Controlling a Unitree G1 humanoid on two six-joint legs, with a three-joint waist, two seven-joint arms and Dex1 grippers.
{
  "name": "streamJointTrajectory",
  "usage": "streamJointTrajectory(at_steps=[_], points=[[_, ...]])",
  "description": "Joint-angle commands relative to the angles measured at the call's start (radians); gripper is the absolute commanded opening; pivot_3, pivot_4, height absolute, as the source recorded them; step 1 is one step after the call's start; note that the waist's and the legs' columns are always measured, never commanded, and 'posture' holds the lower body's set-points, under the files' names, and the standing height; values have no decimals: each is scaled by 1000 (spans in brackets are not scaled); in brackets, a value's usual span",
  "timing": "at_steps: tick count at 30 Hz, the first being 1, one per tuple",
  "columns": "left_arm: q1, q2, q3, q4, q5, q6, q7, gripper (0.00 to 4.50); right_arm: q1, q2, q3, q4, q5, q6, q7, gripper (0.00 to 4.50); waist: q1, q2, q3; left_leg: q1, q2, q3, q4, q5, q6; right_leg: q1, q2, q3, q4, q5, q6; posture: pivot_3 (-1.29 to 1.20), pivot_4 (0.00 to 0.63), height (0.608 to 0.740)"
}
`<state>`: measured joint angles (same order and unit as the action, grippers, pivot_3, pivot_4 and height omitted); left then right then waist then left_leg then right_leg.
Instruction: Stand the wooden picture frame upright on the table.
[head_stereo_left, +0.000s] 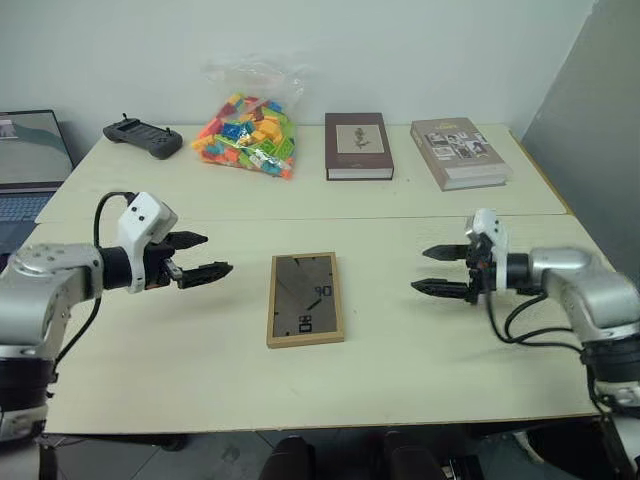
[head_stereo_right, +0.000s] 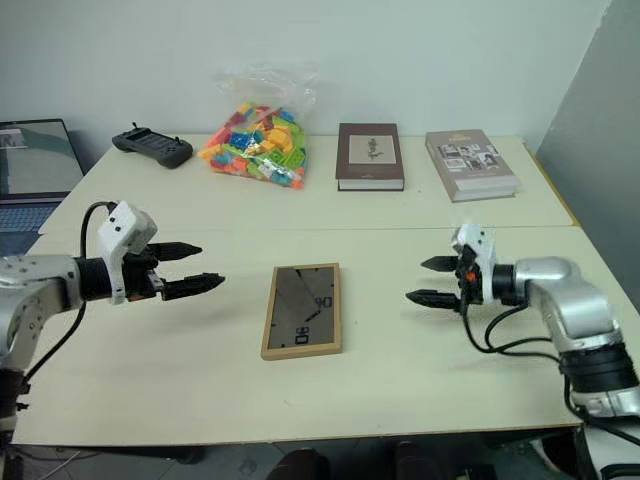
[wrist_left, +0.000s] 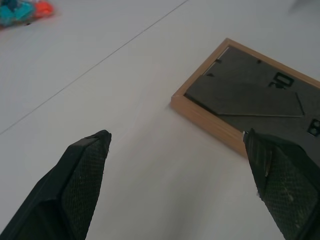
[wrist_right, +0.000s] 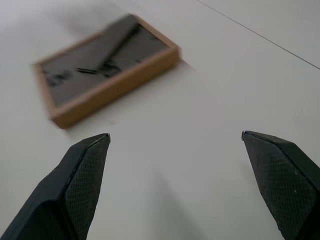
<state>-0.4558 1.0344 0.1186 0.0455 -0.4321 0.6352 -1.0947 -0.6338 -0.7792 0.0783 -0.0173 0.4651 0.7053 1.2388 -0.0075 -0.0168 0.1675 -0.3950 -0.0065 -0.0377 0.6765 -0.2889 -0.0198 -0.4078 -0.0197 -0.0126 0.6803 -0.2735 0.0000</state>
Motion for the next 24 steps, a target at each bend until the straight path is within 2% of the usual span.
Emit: streamJointTrajectory(at_steps=[1,12,15,19,22,24], points=[[-52,-7,-31,64,55,-76,-11,4500,-33,-8,43,24,-23,-24,42,4486,1,0,0,0,0,0,0,0,0,0,0,0,0,0,0,0,150,740],[-60,-27,-52,105,87,-121,-42,4500,-76,40,86,110,-93,-94,23,4486,2,-1,0,-4,0,1,2,0,0,-3,0,1,1,0,0,0,150,740],[-63,-22,-55,129,88,-147,-80,4060,-105,65,111,161,-124,-140,37,4024,1,-1,0,-4,0,1,1,0,0,-4,0,1,1,0,0,0,150,740],[-89,-57,-77,181,117,-184,-69,3187,-124,121,139,234,-184,-206,-4,3044,0,-1,0,-4,0,1,2,0,0,-4,0,1,1,0,0,0,150,740],[-89,-90,-110,214,157,-238,-72,2594,-115,169,155,233,-197,-206,-23,2360,1,0,0,-4,0,1,2,0,0,-4,0,1,1,0,0,0,150,740],[-95,-118,-126,224,173,-257,-70,2062,-93,195,176,218,-210,-219,-32,1752,1,0,0,-4,0,1,2,0,0,-4,0,1,1,0,0,0,150,740]])
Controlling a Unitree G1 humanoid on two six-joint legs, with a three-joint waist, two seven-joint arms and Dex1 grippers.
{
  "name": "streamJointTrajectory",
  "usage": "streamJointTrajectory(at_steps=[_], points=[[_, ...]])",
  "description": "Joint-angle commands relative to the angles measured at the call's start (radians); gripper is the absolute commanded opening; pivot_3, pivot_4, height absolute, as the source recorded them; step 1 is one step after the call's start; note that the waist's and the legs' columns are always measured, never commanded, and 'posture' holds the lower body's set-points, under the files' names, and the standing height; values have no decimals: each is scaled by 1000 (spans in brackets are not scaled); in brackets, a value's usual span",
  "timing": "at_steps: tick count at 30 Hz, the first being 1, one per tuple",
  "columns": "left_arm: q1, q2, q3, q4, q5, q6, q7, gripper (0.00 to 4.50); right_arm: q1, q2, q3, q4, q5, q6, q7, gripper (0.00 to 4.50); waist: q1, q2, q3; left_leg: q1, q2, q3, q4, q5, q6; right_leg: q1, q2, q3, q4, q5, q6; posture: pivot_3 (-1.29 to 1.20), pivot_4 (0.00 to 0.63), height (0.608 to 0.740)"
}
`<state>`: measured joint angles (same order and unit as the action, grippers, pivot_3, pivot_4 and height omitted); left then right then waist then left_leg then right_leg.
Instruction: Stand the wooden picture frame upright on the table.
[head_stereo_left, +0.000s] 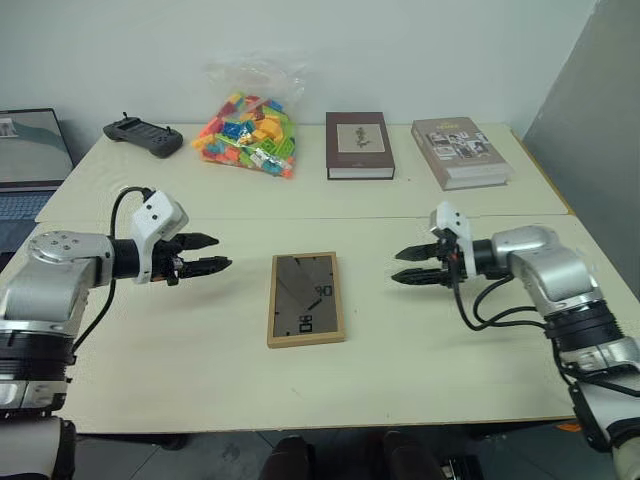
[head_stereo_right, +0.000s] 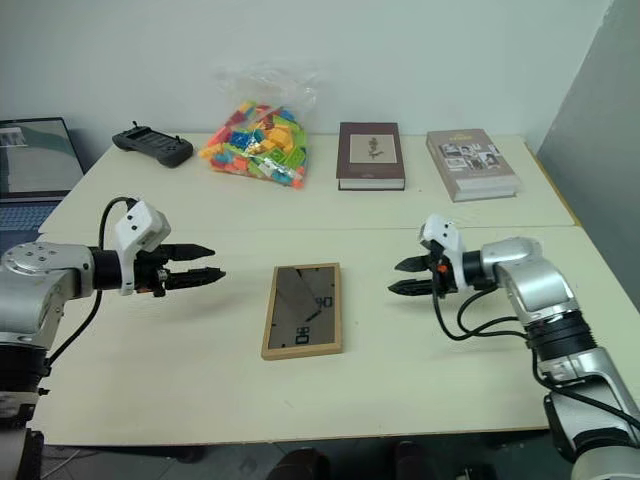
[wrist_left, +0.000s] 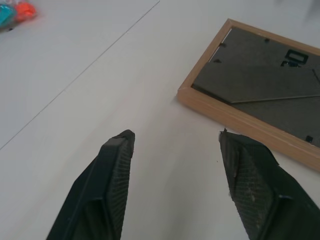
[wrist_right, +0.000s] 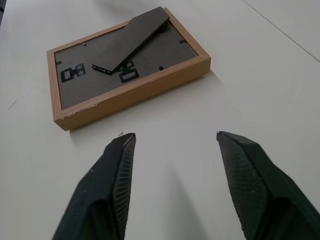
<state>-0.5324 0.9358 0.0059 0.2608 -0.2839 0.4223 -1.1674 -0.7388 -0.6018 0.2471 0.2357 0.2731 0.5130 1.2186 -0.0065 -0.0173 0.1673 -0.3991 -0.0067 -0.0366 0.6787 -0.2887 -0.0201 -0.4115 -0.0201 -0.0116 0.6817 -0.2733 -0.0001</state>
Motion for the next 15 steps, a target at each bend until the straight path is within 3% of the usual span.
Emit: streamJointTrajectory(at_steps=[1,7,10,15], points=[[-21,-29,-21,11,32,-53,3,1915,22,27,15,-41,-23,-32,-16,1567,1,0,0,0,0,0,0,0,0,0,0,0,0,0,0,0,150,740],[-17,-89,-58,26,48,-65,-16,585,67,88,45,-82,-46,-32,-60,50,1,0,0,0,0,0,0,0,0,0,0,0,0,0,0,0,150,740],[4,-114,-55,5,15,-5,-30,14,81,109,67,-92,-69,-51,-70,0,0,0,0,0,0,-1,0,0,0,0,0,0,0,0,0,0,150,740],[30,-74,-24,-81,-129,347,-91,5,81,119,100,-98,-121,-94,-90,0,-7,0,0,0,0,-1,0,0,0,0,0,0,1,0,0,0,150,740]])
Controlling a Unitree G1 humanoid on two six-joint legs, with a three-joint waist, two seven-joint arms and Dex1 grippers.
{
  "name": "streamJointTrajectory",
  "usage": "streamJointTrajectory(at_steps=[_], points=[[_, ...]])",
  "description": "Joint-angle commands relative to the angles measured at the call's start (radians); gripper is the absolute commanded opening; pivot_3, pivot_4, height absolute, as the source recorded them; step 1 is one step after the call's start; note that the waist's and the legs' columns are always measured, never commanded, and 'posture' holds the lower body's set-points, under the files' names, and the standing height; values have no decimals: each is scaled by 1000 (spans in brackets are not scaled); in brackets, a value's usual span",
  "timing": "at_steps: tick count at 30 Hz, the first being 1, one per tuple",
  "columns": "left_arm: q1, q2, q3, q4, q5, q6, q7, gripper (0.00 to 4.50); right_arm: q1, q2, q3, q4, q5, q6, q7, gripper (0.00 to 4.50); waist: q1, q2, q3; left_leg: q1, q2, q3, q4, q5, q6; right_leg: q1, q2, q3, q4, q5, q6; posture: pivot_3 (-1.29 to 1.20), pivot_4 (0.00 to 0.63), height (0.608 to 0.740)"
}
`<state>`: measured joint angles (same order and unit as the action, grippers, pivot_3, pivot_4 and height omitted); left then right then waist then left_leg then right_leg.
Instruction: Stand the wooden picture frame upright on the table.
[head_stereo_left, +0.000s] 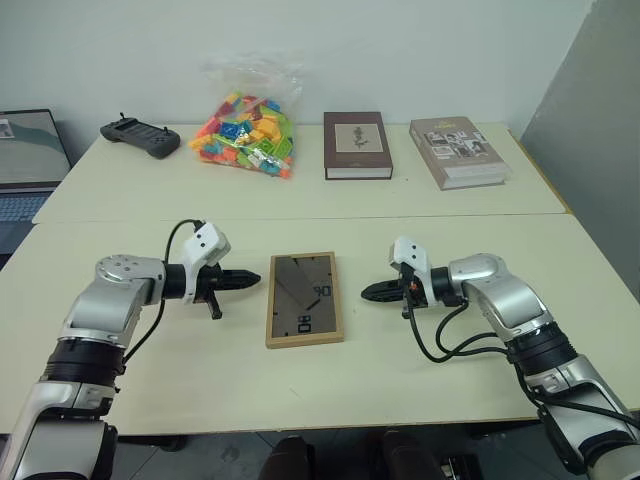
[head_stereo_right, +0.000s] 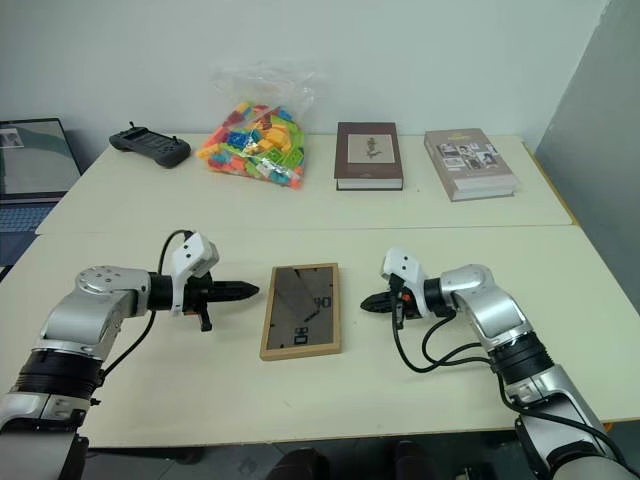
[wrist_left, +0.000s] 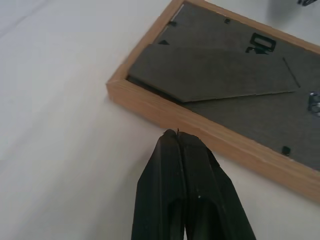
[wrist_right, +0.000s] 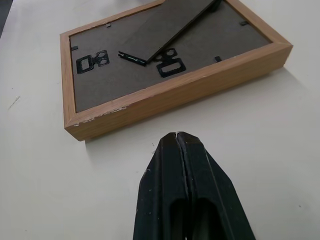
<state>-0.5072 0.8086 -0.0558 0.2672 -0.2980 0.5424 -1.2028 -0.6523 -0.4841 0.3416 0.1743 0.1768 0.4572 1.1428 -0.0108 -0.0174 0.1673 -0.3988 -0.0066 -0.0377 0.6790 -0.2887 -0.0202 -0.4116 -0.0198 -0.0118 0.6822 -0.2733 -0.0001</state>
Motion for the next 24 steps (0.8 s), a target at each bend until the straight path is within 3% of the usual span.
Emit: streamJointTrajectory(at_steps=[1,5,9,15,23,24], points=[[8,75,57,-103,-168,332,-78,190,-5,1,8,-42,-31,-39,-17,0,-4,0,0,0,0,0,0,0,0,0,0,0,0,0,0,0,150,740],[43,134,97,-120,-351,698,-130,912,11,13,31,-53,-60,-56,-32,0,-14,0,0,0,0,-1,0,0,0,0,0,-1,0,0,0,0,150,740],[55,86,155,-86,-420,859,-56,1678,19,44,61,-56,-86,-72,-50,0,-18,0,0,1,0,-2,-1,0,0,1,0,-1,0,0,0,0,150,740],[107,55,163,-96,-442,889,4,2812,3,73,84,-3,-136,-110,-78,0,-18,0,0,1,-1,-3,0,0,-1,1,0,0,0,0,0,0,150,740],[93,-1,103,5,-399,796,37,4467,-33,132,85,50,-157,-134,-88,0,-19,0,0,2,-1,-3,-1,1,-2,1,0,1,1,0,0,0,150,740],[92,-9,89,14,-392,781,36,4487,-39,141,86,57,-160,-136,-89,0,-18,1,-1,2,-1,-3,-1,1,-2,1,0,1,1,0,0,0,150,740]])
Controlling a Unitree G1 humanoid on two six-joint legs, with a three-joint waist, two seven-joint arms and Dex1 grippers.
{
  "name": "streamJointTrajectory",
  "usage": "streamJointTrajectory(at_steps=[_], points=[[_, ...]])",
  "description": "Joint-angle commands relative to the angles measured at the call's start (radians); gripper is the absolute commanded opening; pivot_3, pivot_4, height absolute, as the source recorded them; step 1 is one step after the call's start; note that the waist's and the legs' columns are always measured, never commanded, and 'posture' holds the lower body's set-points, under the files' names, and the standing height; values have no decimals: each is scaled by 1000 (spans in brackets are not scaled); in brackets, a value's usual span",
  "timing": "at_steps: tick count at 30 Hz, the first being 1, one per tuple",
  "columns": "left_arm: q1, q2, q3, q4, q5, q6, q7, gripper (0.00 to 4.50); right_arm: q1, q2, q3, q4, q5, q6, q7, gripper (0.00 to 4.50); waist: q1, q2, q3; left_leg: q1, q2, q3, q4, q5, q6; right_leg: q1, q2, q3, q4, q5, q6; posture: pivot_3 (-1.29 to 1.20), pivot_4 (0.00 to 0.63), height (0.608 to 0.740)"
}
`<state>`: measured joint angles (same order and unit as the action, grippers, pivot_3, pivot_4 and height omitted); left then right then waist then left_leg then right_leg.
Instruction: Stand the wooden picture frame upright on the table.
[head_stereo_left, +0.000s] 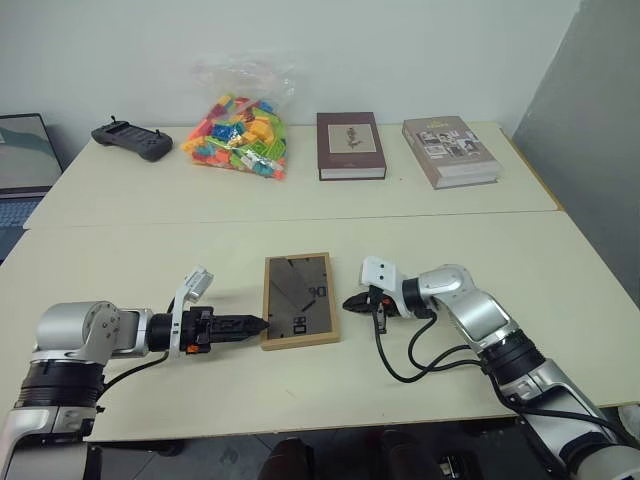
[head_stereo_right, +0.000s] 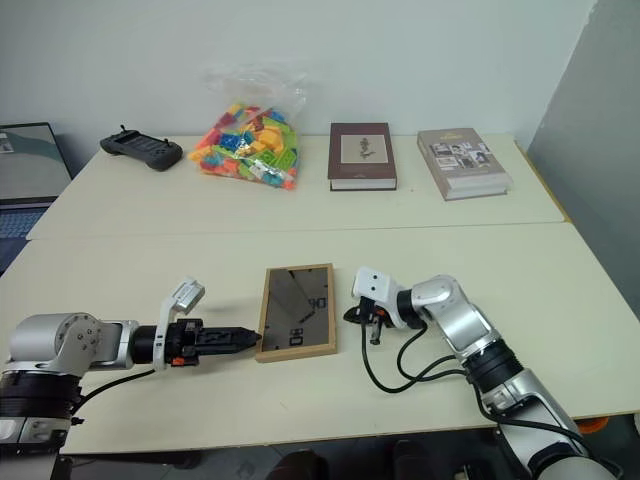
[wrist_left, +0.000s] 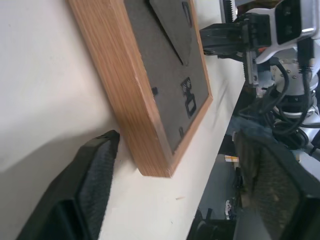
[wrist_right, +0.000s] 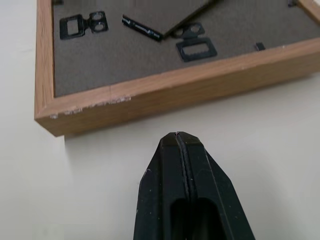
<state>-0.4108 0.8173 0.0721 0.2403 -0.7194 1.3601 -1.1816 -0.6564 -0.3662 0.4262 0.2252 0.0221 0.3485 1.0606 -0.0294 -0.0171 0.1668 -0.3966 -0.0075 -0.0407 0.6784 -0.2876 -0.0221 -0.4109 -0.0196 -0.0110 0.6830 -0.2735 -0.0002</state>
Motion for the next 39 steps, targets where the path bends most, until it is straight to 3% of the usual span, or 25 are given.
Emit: streamJointTrajectory(at_steps=[1,8,20,23,24,25,31,37,39], points=[[-7,-25,-50,49,34,-45,15,4487,-39,29,1,12,-7,-28,-7,0,2,1,-1,0,0,0,0,0,0,0,0,0,0,0,0,0,150,740],[-52,-84,-91,70,31,-61,18,4487,-62,68,-1,45,-19,-44,-13,0,17,4,-4,5,-2,0,0,-1,1,5,-1,-1,0,0,0,0,150,740],[-100,-155,-43,111,51,-100,98,4487,-32,60,-9,45,-38,-66,-22,0,31,4,-5,4,-2,0,1,-1,1,5,-2,0,0,0,0,0,150,740],[-117,-155,-21,130,41,-106,93,3845,-30,52,-16,52,-43,-73,-26,0,28,4,-5,4,-2,0,1,-1,1,6,-2,-1,0,0,0,0,150,740],[-124,-155,-16,138,40,-108,95,3426,-29,50,-18,56,-43,-76,-30,0,27,4,-5,4,-2,0,1,-1,1,5,-2,-1,0,0,0,0,150,740],[-130,-153,-13,143,38,-107,96,3377,-29,48,-21,59,-44,-78,-33,0,26,4,-5,4,-2,0,1,-1,1,5,-2,-1,0,0,0,0,150,740],[-130,-147,9,92,-6,-67,96,1978,-31,18,-57,54,-27,-72,-46,0,21,4,-5,4,-2,0,1,0,1,4,-1,0,0,0,0,0,150,740],[-134,-212,133,-47,-99,25,213,1234,-166,-36,-213,56,55,45,-65,0,19,3,-4,2,-2,0,1,0,0,3,-2,0,0,0,0,0,150,740],[-152,-265,201,-94,-132,50,283,1234,-223,-44,-265,24,116,136,-48,424,19,3,-3,1,-1,-1,1,0,0,2,-1,0,0,0,0,0,150,740]])
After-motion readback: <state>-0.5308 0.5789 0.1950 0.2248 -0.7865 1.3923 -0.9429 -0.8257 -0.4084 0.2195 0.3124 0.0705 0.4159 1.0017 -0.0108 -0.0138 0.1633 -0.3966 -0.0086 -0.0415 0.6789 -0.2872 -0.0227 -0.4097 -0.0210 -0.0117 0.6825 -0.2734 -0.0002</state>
